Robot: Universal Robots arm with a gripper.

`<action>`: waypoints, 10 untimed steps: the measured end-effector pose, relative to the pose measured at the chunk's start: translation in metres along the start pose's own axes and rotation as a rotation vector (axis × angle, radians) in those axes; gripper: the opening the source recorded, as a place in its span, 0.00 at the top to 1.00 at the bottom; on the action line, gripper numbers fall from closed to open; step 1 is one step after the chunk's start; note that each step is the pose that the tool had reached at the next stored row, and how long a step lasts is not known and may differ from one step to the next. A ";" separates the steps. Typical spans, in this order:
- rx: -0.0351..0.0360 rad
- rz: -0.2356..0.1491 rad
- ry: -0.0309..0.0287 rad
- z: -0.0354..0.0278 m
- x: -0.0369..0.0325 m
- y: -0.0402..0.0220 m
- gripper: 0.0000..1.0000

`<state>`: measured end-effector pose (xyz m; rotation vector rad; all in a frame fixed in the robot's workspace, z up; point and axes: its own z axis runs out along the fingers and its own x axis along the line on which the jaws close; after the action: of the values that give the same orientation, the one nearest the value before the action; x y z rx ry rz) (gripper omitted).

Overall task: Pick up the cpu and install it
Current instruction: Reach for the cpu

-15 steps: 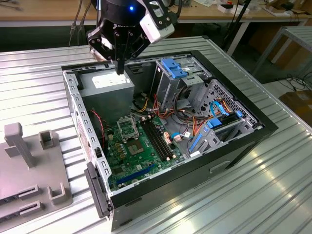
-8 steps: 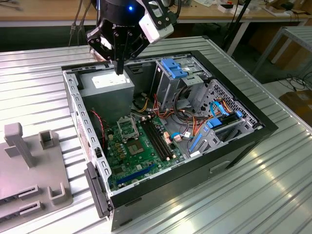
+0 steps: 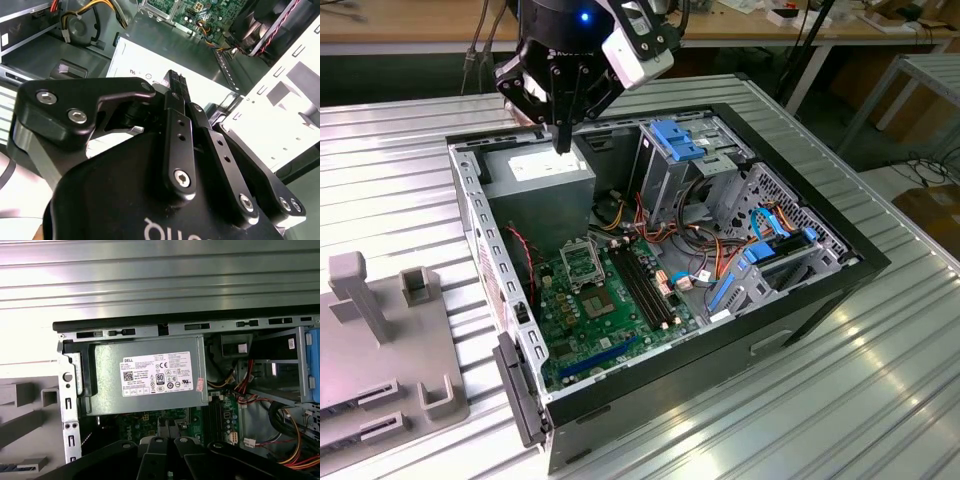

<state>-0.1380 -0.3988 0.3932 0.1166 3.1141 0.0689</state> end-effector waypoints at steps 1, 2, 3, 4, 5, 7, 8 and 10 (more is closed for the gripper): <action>0.0001 0.000 0.0001 -0.0001 0.0003 0.0000 0.89; 0.0001 0.000 0.0000 -0.0001 0.0004 0.0000 0.89; 0.0000 0.000 0.0000 0.0000 0.0007 -0.0001 0.89; 0.0001 0.000 0.0001 -0.0001 0.0010 -0.0001 0.89; 0.0000 0.000 0.0001 0.0000 0.0012 -0.0001 0.89; 0.0000 0.000 0.0001 -0.0001 0.0018 -0.0001 0.89; 0.0001 0.000 0.0001 -0.0001 0.0021 -0.0002 0.89; 0.0000 0.000 0.0001 -0.0001 0.0024 -0.0002 0.89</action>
<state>-0.1404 -0.3988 0.3932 0.1166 3.1142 0.0689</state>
